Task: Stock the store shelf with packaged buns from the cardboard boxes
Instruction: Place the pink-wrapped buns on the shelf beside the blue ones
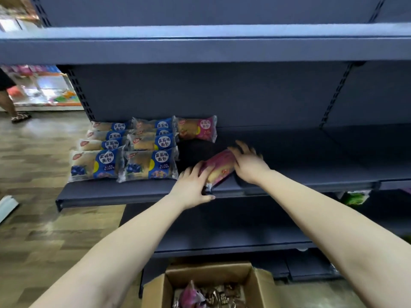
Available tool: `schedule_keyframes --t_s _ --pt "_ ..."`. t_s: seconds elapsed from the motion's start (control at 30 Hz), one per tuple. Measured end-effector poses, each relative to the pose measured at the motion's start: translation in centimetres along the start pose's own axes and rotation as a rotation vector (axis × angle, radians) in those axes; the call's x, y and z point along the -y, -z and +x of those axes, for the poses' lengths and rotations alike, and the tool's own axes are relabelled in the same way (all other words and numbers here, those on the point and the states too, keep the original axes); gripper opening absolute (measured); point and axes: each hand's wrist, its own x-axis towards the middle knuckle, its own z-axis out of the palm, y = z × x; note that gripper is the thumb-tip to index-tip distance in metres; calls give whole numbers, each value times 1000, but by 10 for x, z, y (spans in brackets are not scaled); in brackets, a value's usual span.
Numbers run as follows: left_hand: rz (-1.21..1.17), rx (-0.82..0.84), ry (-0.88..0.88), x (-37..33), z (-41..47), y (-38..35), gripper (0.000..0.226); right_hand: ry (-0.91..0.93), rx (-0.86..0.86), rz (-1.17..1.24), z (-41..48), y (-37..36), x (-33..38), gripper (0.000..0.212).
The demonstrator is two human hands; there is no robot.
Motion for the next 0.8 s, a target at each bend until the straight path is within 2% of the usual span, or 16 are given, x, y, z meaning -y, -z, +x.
schedule_keyframes --t_s 0.17,0.33,0.4,0.53,0.63,0.7,0.8 --pt "-18 -11 51 -8 2 11 67 19 -73 -168 -16 5 -5 68" --pt "-517 -254 251 -10 4 29 37 -17 -130 -228 -25 15 -20 69" --pt "-724 -335 331 -10 5 37 36 0 -176 -235 -30 18 -21 69" --pt "-938 -332 456 -10 3 47 41 238 -334 -192 -37 18 -14 72" --pt "-1103 -259 490 -12 1 41 46 387 -242 -305 -40 10 -4 92" --pt "-1190 -252 524 -13 -1 36 40 413 -150 -348 -43 4 5 102" --pt "-1204 -253 530 -13 -4 36 34 402 -56 -310 -50 -2 16 105"
